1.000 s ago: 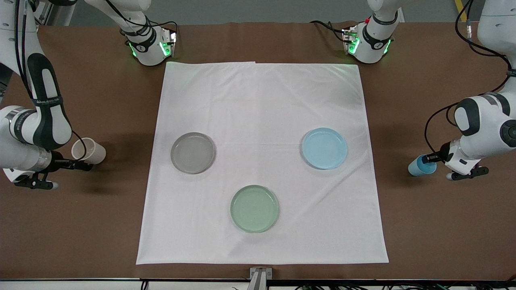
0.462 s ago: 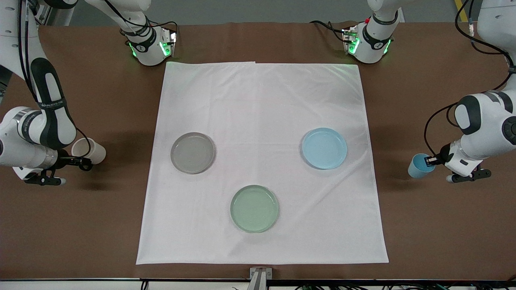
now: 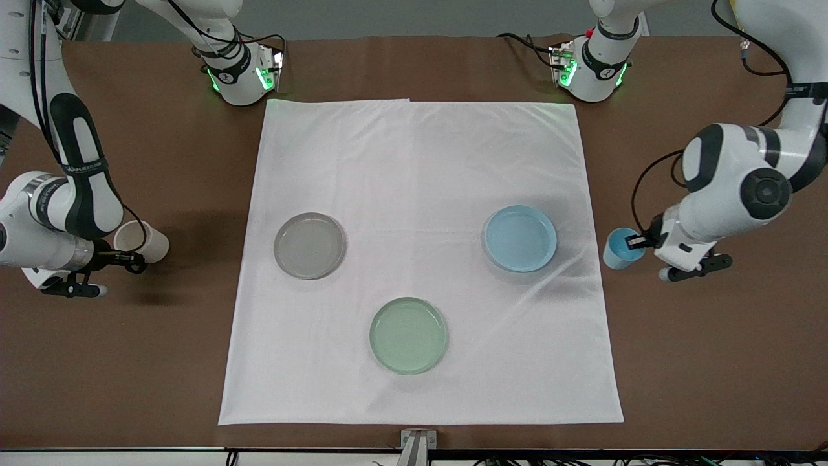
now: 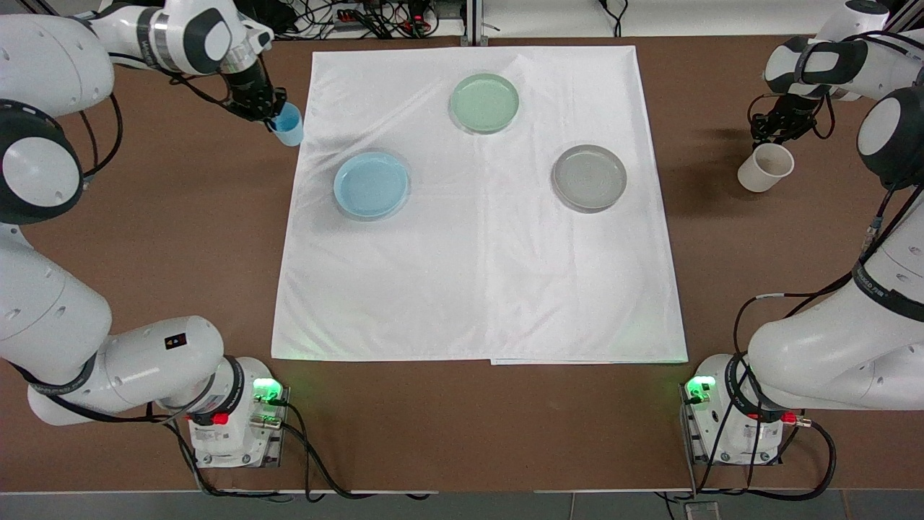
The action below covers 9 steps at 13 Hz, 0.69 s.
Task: Place blue cup in blue plate and white mug in gray plate
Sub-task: 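Carry the blue cup with the left gripper onto the blue plate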
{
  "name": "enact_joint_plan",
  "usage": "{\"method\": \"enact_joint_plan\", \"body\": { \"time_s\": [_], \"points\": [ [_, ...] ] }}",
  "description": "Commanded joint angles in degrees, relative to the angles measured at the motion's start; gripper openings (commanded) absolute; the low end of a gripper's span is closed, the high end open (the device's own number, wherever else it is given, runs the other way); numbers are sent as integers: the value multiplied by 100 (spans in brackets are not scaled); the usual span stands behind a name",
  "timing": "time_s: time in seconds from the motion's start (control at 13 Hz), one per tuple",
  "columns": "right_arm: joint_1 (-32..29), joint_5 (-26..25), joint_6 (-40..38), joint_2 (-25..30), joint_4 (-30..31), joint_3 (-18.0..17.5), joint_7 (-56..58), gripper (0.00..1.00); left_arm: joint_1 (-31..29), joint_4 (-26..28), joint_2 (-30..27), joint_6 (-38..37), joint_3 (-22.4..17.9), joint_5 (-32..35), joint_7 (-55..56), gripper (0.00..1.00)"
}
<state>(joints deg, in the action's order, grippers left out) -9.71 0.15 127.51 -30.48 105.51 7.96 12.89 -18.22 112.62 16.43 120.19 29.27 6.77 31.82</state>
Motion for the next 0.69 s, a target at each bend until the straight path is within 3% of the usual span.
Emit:
{"method": "enact_joint_plan", "body": {
  "time_s": [0.0, 0.46, 0.54, 0.62],
  "points": [
    [-84, 99, 134, 86, 75, -76, 118, 43, 247, -47, 334, -31, 325, 35, 1086, 0],
    [-92, 108, 178, 78, 75, -76, 118, 29, 1092, -284, 1187, 118, 325, 44, 2214, 8],
    [-92, 108, 178, 78, 75, -76, 118, 27, 1101, -284, 1222, 153, 325, 52, 2214, 17],
    [-92, 108, 178, 78, 75, -76, 118, 25, 1136, -284, 1257, 153, 317, 61, 2214, 37]
  ]
}}
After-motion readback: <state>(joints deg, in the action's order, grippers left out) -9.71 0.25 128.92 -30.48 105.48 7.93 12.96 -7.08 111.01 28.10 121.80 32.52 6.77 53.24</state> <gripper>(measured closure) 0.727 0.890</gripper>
